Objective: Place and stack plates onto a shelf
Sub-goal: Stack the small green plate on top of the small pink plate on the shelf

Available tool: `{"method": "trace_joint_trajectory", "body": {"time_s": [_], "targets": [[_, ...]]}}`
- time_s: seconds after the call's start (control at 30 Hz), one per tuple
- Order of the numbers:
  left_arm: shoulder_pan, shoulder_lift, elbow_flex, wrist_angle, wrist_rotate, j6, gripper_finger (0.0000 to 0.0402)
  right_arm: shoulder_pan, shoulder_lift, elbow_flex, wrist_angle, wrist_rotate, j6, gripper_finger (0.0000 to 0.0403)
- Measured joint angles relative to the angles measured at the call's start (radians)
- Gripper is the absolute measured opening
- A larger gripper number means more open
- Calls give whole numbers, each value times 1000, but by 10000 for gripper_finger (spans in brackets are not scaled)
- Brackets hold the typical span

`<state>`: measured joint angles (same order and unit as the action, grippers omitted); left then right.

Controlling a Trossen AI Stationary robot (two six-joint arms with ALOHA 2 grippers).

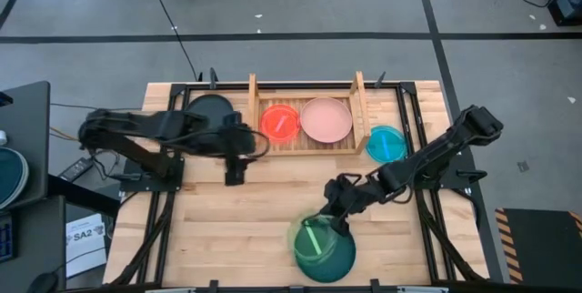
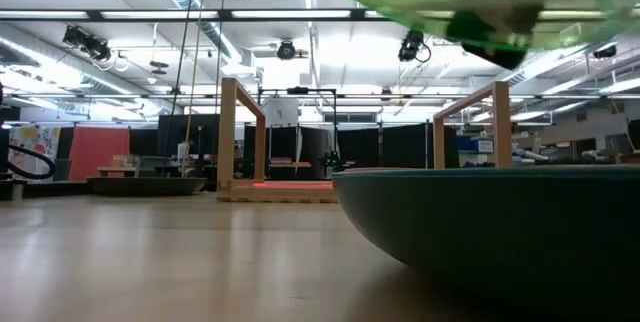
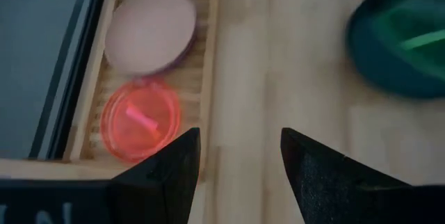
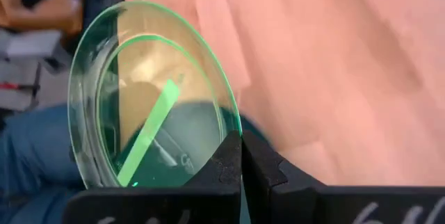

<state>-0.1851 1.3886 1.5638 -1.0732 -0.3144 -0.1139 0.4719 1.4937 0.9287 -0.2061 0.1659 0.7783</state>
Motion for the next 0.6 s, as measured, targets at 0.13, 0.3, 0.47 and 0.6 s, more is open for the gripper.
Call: {"method": "trace_joint_trajectory", "body": {"time_s": [0.13, 0.3, 0.47, 0.6], "targets": [[-87, -75, 0, -3, -26, -40, 206, -41, -49, 1, 11, 6, -28, 5], [-234, -132, 0, -19, -155, -85, 206, -118, -108, 1, 26, 6, -71, 5], [-391, -151, -34, -11, -324, -130, 206, -232, -155, 1, 59, -7, -149, 5], [-483, -231, -256, 74, -469, -220, 206, -343, -176, 21, 32, -57, -210, 4]]}}
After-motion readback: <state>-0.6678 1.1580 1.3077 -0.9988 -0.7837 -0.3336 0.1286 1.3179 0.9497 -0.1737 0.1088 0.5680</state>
